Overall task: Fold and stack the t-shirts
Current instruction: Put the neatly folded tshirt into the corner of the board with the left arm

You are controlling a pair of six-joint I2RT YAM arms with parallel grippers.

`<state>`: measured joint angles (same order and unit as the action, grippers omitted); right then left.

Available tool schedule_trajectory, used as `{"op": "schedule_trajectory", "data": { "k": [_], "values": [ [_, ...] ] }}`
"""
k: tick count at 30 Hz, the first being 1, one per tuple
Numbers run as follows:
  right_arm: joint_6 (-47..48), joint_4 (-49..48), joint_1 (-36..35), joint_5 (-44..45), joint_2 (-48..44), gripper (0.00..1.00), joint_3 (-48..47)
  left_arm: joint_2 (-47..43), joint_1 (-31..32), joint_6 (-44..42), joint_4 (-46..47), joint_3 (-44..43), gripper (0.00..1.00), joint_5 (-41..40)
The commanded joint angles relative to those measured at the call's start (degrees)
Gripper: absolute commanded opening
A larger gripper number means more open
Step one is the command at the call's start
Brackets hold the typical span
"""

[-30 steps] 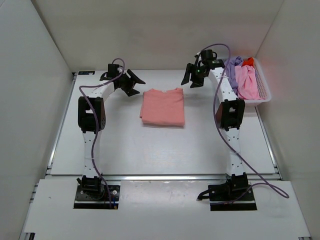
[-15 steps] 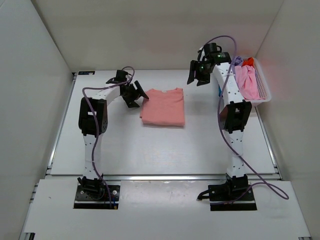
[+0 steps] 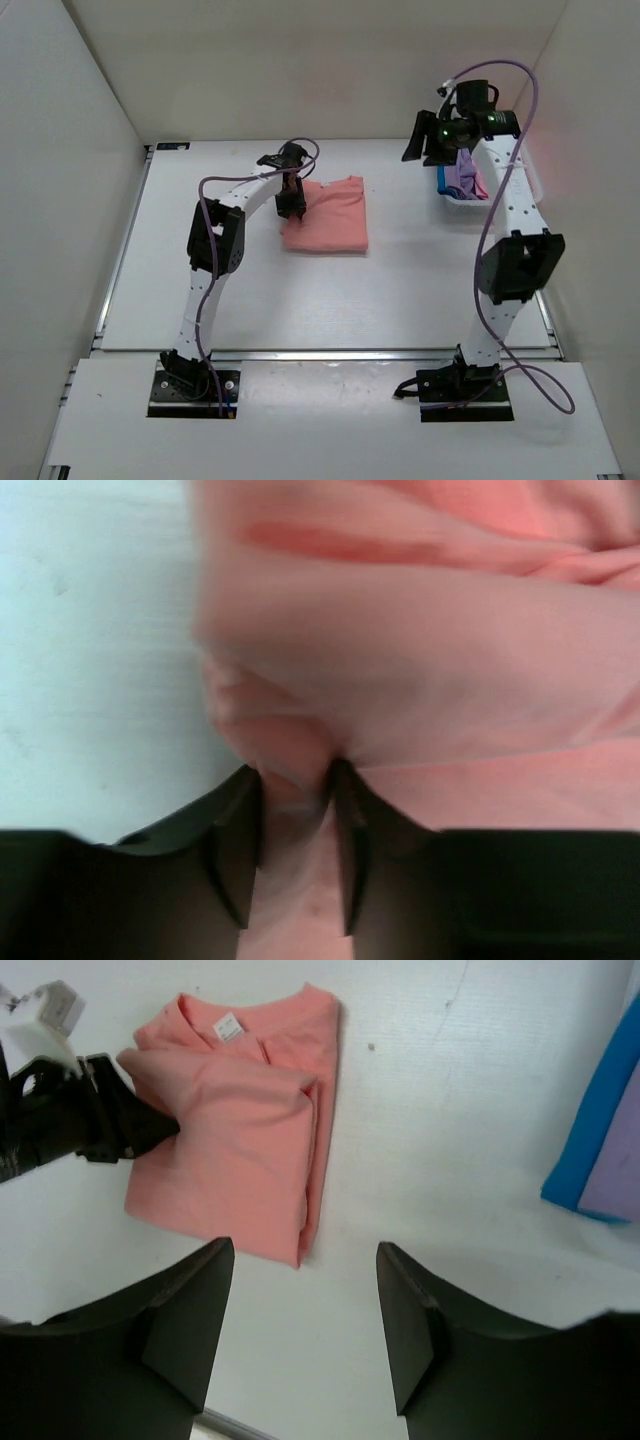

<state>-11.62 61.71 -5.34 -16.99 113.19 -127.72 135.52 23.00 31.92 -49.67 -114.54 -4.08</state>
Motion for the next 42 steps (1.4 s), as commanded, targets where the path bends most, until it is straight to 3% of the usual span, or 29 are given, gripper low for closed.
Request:
{"op": "schedule_trajectory", "data": {
  "k": [1,2,3,4,9,15,21,24,28,40,42],
  "values": [
    [-1.90,-12.97,3.14,-6.71,-11.12,0.56,14.75,3.60,1.25,-4.14,-7.88,-4.72,0.38,-8.49],
    [-2.61,-18.15,5.06,-10.48,-16.02,0.56,22.26,5.26,0.99,-5.71,-8.59,-6.29,0.32,-7.80],
    [-4.54,-20.64,7.78,-12.17,-20.07,0.56,24.78,6.67,0.55,-5.82,-10.86,-7.53,0.11,-7.88],
    [-5.95,-23.80,9.46,-14.97,-23.15,0.56,29.41,7.29,0.46,-6.17,-12.37,-9.54,0.00,-8.22],
    [-0.26,-18.75,9.91,-10.26,-26.44,0.52,30.77,8.80,-4.63,-8.02,-16.60,-13.87,0.00,-10.33],
    [0.90,-19.08,9.48,-10.42,-28.81,0.52,37.19,5.80,-15.60,-10.03,-12.83,-13.86,0.00,-9.73],
    [1.07,-19.87,7.63,-8.41,-31.27,0.50,42.90,16.07,-26.68,-14.16,-15.37,-34.75,0.00,-7.71],
    [0.28,-20.93,7.11,-7.44,-32.94,0.48,45.89,16.62,-30.46,-14.96,-9.95,-32.52,0.00,-6.74],
    [1.24,-19.09,5.69,-4.29,-31.54,0.48,46.07,14.33,-31.62,-16.10,-2.20,-28.46,0.00,-7.69],
    [-2.62,-21.72,2.18,-3.66,-29.86,0.46,49.14,16.00,-33.72,-22.87,12.93,-31.18,0.05,-18.50],
    [-2.80,-21.54,1.83,-3.49,-29.60,0.46,49.59,16.44,-34.77,-23.04,14.16,-31.71,0.00,-18.52]
  ]
}}
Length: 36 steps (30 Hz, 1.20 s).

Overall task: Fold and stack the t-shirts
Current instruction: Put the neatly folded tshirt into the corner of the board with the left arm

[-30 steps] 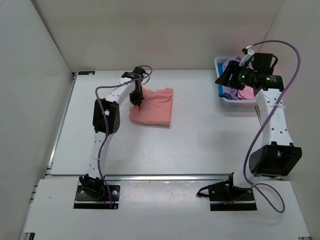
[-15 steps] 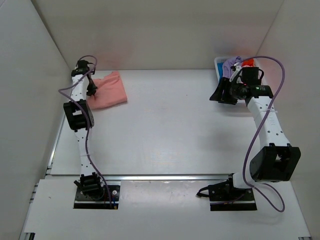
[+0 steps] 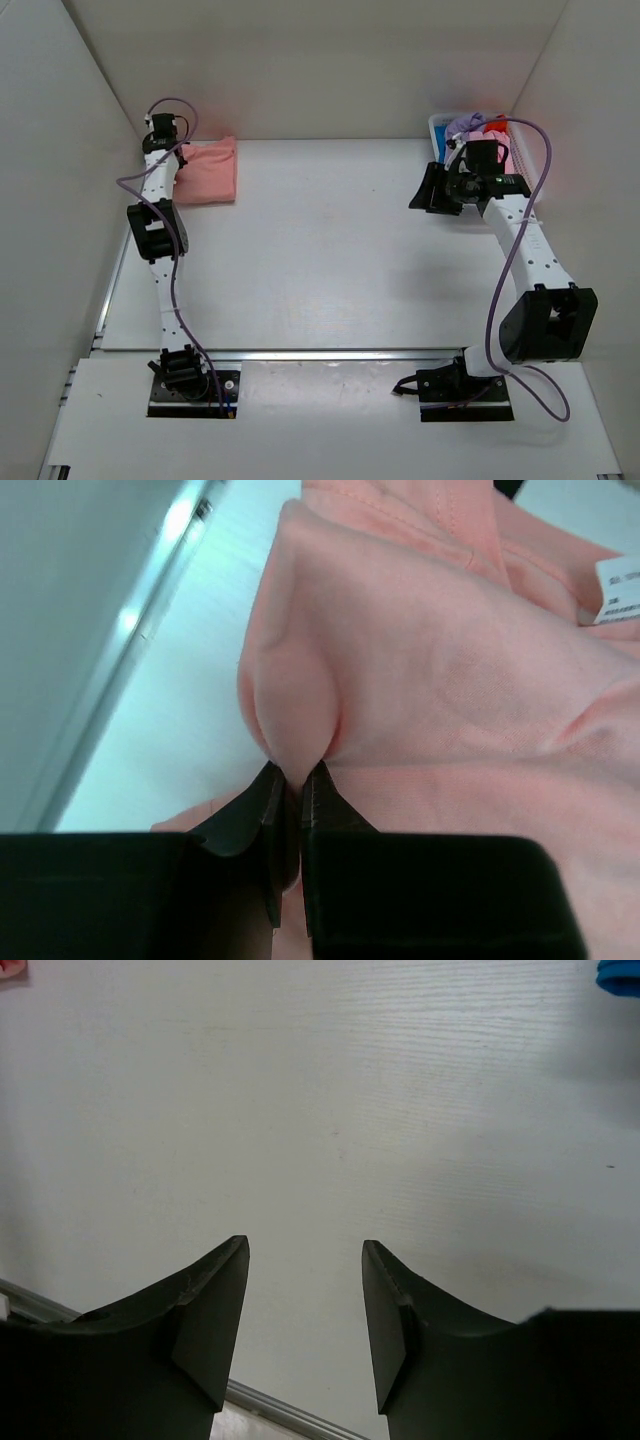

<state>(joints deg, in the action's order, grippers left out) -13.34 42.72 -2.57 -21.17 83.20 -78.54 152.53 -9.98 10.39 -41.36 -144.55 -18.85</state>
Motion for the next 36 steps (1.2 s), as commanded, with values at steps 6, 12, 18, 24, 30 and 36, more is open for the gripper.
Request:
{"op": "schedule_trajectory", "data": {
  "k": [6,12,18,24,30,36],
  "values": [
    [-2.47,-2.37,-2.26,1.48,1.79,0.45,-0.56,0.31,-3.12,-2.75,9.37,-2.75,0.19,-1.63],
    [-3.71,-1.76,-5.43,1.83,2.67,0.45,-2.05,0.06,-5.05,-0.12,7.53,-4.60,0.98,-1.37],
    [-5.29,-2.82,-8.15,1.83,-0.83,0.62,1.01,-8.90,-2.33,-0.37,3.31,2.86,0.98,-2.94],
    [-6.08,-3.96,-7.01,0.95,-5.40,0.99,7.87,-33.13,2.68,0.24,12.69,31.67,0.99,5.04],
    [-6.16,-4.05,-6.13,-2.29,-12.07,0.99,14.54,-50.72,3.64,2.89,11.85,54.08,0.98,22.43],
    [-6.78,-4.49,-7.89,-2.47,-21.92,0.99,19.30,-66.73,14.25,-3.52,5.97,68.24,0.99,13.59]
  ]
}}
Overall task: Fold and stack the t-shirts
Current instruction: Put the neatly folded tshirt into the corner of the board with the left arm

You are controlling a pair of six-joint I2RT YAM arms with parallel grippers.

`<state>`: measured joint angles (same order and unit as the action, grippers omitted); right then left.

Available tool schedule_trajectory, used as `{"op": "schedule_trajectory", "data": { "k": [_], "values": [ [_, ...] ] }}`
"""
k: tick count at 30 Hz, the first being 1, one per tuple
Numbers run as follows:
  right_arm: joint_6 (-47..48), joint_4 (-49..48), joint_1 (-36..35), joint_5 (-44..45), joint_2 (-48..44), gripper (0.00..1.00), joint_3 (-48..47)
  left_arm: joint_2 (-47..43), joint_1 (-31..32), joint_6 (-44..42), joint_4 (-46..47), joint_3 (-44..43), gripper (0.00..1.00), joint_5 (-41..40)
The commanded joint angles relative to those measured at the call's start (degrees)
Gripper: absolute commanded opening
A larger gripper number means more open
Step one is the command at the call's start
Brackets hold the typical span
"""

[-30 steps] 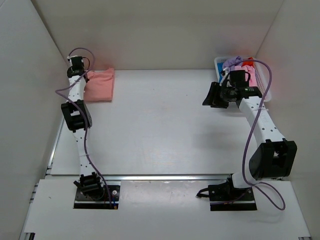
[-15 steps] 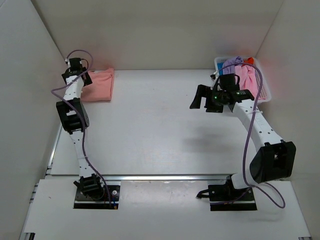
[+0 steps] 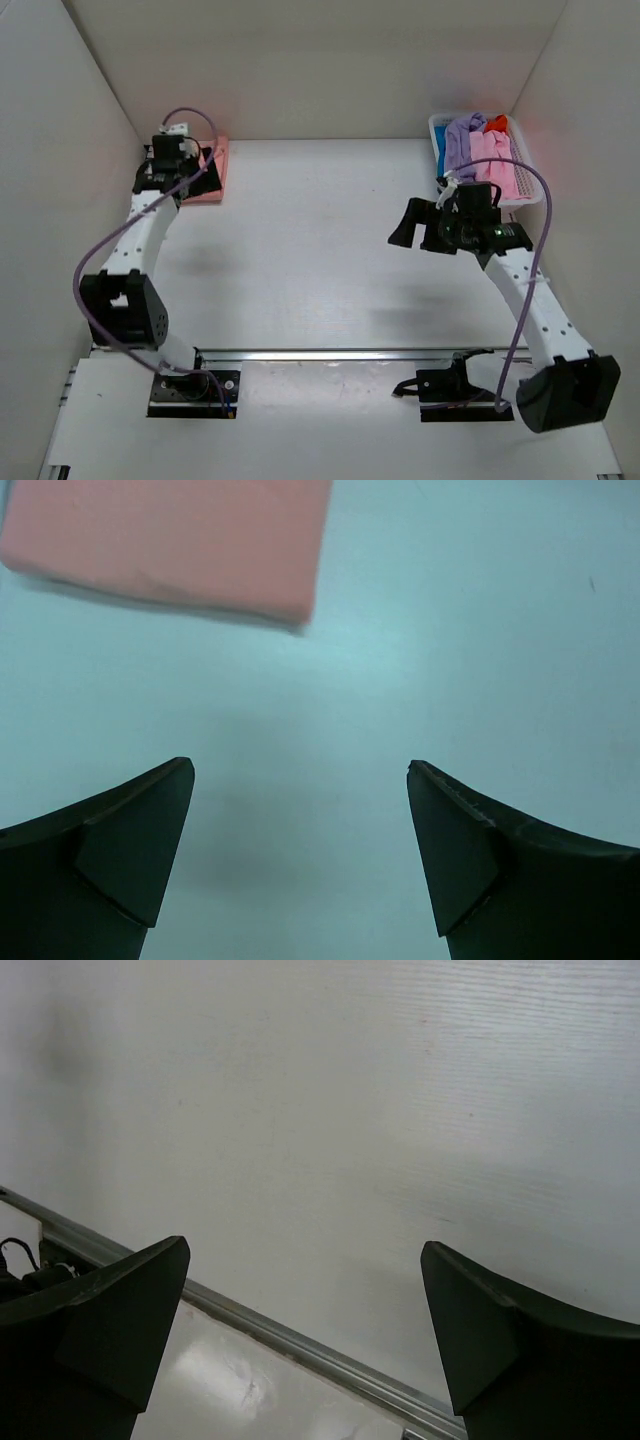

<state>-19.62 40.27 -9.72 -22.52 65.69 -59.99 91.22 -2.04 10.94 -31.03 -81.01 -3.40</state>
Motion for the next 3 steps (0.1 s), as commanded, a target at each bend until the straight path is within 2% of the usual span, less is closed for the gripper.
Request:
{"op": "schedule_trajectory", "data": {
  "k": [1,3],
  "values": [
    [-0.16,-1.78,-0.48,-0.94,-5.74,1.00,0.84,-7.27,8.61,-4.61,-6.92,6.12,0.99,-3.18],
    [0.28,-1.25,0.22,-0.68,-7.94,0.99,1.54,-11.47,11.34,-3.48,-8.08,9.18,0.99,-5.55]
  ]
}}
